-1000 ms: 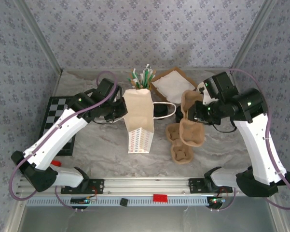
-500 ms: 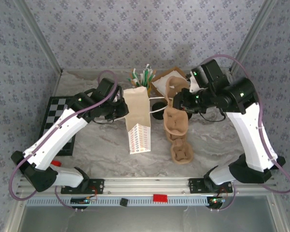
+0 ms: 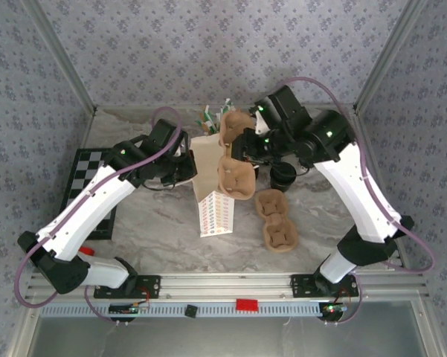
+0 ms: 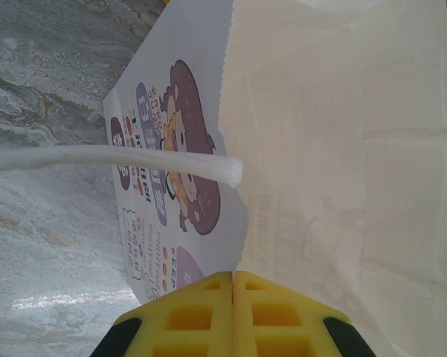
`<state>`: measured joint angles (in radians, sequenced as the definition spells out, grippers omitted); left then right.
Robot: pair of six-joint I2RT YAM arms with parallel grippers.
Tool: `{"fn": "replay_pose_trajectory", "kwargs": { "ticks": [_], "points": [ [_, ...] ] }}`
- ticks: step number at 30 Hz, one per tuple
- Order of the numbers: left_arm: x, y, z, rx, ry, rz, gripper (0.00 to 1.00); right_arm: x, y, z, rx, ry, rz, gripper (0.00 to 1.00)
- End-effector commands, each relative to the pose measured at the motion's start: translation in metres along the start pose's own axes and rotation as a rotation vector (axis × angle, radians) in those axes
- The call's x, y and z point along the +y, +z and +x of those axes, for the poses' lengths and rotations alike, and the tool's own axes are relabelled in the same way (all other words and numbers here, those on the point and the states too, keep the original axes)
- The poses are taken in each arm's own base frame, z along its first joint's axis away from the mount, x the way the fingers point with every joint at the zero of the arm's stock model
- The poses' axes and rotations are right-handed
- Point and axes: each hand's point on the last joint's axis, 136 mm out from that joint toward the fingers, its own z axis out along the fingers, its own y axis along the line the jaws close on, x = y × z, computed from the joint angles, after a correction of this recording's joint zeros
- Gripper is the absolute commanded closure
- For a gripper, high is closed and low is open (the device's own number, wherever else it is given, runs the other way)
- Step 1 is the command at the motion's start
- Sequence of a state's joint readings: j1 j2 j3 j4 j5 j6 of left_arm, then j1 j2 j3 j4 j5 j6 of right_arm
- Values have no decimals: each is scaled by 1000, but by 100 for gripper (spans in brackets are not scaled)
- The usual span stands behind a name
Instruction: Pack the takeout coffee
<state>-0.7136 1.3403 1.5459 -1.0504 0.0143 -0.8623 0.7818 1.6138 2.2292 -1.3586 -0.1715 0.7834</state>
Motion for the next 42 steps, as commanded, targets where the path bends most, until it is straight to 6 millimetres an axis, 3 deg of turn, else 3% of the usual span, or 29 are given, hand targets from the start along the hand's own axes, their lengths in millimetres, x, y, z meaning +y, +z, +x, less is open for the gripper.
{"fn": "replay_pose_trajectory", "kwargs": {
  "ticks": [1,7,11,25,35,42],
  "points": [
    [-12,-19,-7,-40,-9,68,100,14,10,-14,-50,14,-18,74],
    [-16,-26,-8,-50,-5,90,100,15,35,-23,-62,11,37,74],
    [-18,-27,-10,-57,-9,97,100,4,48,-24,-60,15,97,74],
    [-28,-28,-9,-56,-20,140,100,-13,68,-41,-137,-3,210,75],
    [-31,-32,-14,-83,-51,164,100,-23,84,-32,-144,-20,272,76],
    [-27,-27,-16,-110,-115,172,100,-26,81,-24,-158,-12,272,76]
  ]
}}
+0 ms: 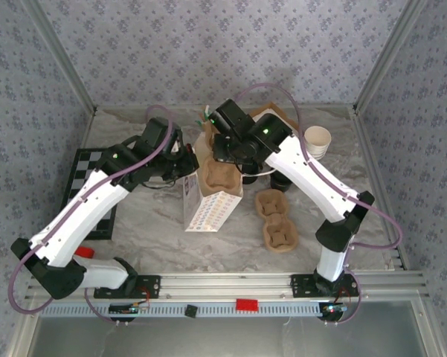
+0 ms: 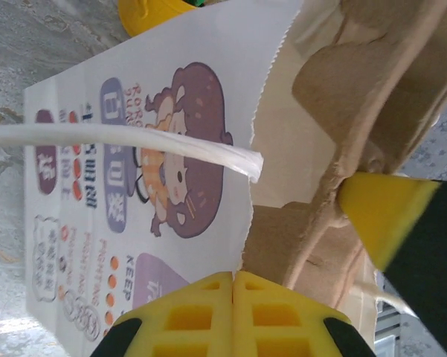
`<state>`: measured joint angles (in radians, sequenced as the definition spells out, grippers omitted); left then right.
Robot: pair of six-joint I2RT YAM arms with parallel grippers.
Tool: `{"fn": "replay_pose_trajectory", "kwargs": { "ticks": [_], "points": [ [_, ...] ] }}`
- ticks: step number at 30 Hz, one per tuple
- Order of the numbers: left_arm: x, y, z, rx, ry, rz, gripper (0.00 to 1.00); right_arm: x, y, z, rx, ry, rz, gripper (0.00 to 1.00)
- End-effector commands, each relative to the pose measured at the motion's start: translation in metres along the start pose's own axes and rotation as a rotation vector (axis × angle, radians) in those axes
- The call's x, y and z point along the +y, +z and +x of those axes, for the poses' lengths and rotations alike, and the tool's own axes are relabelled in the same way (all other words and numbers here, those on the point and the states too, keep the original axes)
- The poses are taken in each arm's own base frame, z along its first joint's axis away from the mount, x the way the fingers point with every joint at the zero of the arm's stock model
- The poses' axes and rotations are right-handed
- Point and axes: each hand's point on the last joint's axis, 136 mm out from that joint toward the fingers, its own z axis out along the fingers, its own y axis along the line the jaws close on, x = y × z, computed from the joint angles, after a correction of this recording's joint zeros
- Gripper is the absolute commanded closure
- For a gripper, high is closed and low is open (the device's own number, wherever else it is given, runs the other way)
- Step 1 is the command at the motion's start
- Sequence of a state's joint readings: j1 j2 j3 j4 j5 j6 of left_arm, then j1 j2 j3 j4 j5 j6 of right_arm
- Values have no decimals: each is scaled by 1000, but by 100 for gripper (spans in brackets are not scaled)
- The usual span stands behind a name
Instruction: Pack the takeout coffee
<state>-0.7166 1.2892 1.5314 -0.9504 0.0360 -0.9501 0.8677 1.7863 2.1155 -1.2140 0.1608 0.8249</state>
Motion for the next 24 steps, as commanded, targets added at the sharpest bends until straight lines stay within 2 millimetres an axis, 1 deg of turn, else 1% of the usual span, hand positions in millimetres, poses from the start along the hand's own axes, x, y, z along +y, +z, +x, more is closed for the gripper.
{"fn": "replay_pose_trajectory", "kwargs": {
  "ticks": [1,9,12,14,17,21,24],
  "points": [
    [-6,-10,-6,-53,-35,44,100,0,-20,0,-42,23,-25,77],
    [5,0,-1,-49,-52,15,100,8,-17,24,13,33,-65,77],
    [11,0,-2,-55,-50,-7,100,5,-14,30,32,34,-57,77],
    [11,-4,-2,-51,-32,-6,89,5,-14,32,43,42,-67,77],
    [14,-14,-4,-39,13,-28,75,8,-14,26,21,44,-73,77],
    [16,-36,-13,-41,94,-39,66,9,-14,25,24,44,-67,77],
    [27,-43,-24,-24,119,-94,63,11,-13,24,21,46,-73,77]
  ]
}}
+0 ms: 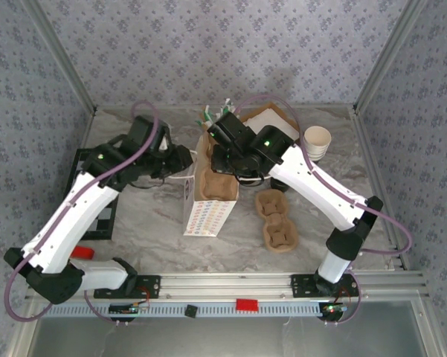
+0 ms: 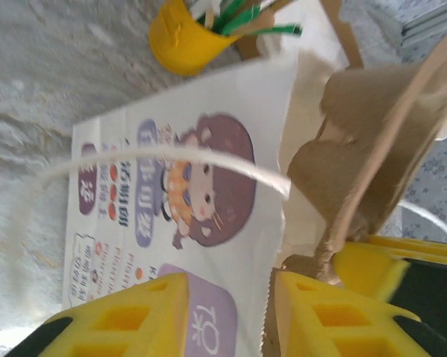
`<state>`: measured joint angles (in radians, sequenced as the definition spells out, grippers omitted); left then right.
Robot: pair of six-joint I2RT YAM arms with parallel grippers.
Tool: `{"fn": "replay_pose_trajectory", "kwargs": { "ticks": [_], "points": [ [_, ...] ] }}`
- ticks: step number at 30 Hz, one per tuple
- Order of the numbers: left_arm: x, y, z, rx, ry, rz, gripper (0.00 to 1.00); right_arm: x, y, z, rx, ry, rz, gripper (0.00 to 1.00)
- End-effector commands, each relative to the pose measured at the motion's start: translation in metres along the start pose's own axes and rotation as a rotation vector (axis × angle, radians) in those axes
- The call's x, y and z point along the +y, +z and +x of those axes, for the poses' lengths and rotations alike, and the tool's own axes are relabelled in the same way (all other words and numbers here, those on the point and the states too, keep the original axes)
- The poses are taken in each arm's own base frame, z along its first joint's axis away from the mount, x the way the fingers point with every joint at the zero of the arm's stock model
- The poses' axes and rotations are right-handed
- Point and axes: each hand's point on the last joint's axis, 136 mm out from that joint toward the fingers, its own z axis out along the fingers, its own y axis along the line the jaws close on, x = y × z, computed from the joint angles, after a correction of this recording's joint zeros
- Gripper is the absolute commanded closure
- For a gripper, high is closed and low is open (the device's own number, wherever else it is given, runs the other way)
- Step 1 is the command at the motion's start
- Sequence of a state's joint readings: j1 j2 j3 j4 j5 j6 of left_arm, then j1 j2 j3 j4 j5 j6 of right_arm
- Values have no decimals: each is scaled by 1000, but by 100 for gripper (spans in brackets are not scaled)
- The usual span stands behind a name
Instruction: Pack the takeout coffee
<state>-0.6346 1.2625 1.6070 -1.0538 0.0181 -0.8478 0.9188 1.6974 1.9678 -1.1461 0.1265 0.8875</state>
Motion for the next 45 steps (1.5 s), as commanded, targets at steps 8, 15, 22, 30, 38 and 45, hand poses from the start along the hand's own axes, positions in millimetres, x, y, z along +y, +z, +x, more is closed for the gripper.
{"fn": "replay_pose_trajectory", "kwargs": {
  "ticks": [8,15,22,30,38,45],
  "points": [
    [-15,2,-15,129,251,3,53,4,-9,-6,-25,23,-17,78],
    [-20,22,-29,153,353,-47,51,2,-11,-5,-24,23,-13,78],
    [-29,36,-32,180,375,-28,51,2,-10,0,0,28,-19,78],
    [-20,47,-24,223,373,-58,51,-1,-10,1,13,50,-25,78],
    [-8,54,-19,239,370,-99,52,-9,-10,1,24,92,-27,79],
    [-7,60,-18,239,358,-94,62,-9,-5,3,46,120,-31,79]
  ]
}}
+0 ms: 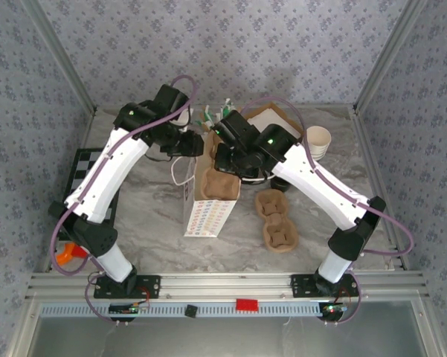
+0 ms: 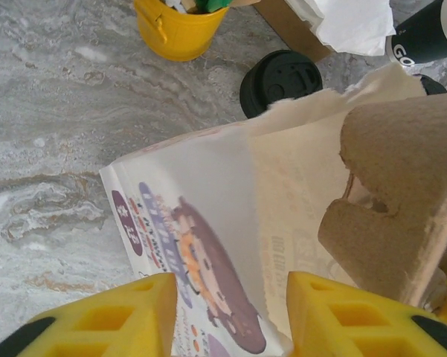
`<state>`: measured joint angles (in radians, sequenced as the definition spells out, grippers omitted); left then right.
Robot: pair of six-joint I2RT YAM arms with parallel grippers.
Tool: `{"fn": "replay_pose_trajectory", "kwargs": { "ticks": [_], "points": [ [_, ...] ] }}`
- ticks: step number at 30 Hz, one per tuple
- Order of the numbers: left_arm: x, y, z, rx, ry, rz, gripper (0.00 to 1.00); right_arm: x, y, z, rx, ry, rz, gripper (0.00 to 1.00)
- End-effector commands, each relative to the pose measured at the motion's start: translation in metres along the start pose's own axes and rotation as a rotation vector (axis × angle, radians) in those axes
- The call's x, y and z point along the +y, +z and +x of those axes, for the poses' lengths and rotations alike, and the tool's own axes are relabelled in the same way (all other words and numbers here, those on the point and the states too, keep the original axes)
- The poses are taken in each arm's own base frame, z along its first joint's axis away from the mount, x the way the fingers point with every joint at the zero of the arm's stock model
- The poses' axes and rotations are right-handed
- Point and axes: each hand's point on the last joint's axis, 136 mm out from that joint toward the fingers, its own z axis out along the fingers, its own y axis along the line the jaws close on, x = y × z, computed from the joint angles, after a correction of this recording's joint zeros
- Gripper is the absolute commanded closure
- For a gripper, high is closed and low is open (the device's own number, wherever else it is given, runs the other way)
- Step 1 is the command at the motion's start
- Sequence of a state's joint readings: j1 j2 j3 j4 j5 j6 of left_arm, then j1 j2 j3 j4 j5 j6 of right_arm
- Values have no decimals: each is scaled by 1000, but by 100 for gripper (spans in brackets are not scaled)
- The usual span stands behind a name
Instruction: Pack the takeout coffee
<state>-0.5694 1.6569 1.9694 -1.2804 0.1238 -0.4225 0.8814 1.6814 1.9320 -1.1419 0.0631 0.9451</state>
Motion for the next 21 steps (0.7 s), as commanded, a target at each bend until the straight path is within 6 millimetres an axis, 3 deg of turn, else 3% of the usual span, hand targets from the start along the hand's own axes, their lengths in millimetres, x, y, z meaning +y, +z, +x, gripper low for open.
{"fn": "replay_pose_trajectory", "kwargs": {
  "ticks": [1,4,11,17,21],
  "points": [
    [0,-2,-1,-10,2,10,66,0,-7,2,6,36,-22,79],
    [-5,0,-4,-26,-20,39,76,3,-6,0,-2,44,-26,79],
    [-2,0,-6,-80,-93,47,91,5,-6,3,13,39,-27,79],
    [-2,-17,-14,-163,-147,58,100,9,-10,7,29,30,-31,80],
    [-2,-23,-15,-191,-174,65,100,10,-13,7,25,28,-38,80]
  ]
}}
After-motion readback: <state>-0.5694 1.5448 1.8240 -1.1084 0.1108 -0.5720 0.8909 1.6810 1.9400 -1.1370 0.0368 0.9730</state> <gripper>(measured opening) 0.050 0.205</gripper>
